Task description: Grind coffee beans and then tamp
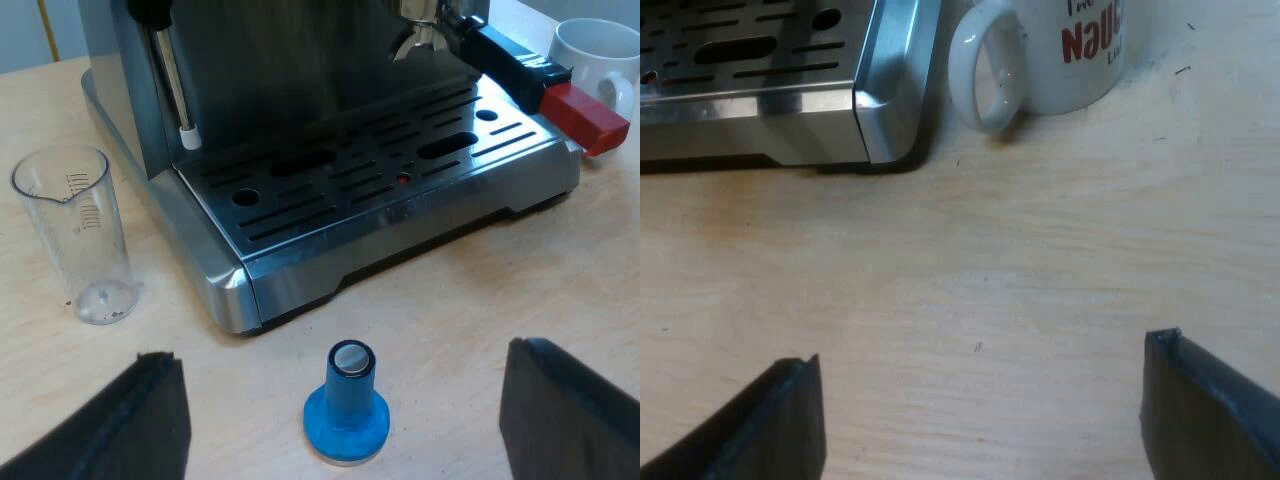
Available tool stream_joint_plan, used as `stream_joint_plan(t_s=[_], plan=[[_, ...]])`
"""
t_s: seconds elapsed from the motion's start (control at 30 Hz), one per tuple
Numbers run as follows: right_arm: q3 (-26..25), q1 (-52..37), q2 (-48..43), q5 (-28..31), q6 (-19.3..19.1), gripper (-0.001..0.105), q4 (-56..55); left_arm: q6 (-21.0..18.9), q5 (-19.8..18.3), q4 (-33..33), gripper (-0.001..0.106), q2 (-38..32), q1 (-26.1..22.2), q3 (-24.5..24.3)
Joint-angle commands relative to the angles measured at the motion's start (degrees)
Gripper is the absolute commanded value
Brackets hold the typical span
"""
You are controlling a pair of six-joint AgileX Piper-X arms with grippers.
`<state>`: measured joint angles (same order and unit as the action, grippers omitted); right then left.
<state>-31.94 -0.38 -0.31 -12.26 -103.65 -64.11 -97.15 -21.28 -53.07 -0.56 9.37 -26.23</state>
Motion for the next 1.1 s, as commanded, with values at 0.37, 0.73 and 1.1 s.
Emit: stream_joint_plan(t_s=[0.37, 0.73, 1.1], plan=[[-2.0, 0.0, -2.4, 3.9, -0.2, 0.067, 0.4, -0.8, 2.1, 0.7, 0.066, -2.3, 0.0, -0.1], [-8.6, 0.0, 3.8, -0.2, -3.4, 0.067, -4.3, -1.7, 2.7, 0.6, 0.066, 1.3, 0.0, -2.6], [-13.8, 0.1, 12.2, -8.5, -7.6, 0.067, -2.3, -1.6, -0.5, 3.1, 0.066, 10.2, 4.3, -5.1]])
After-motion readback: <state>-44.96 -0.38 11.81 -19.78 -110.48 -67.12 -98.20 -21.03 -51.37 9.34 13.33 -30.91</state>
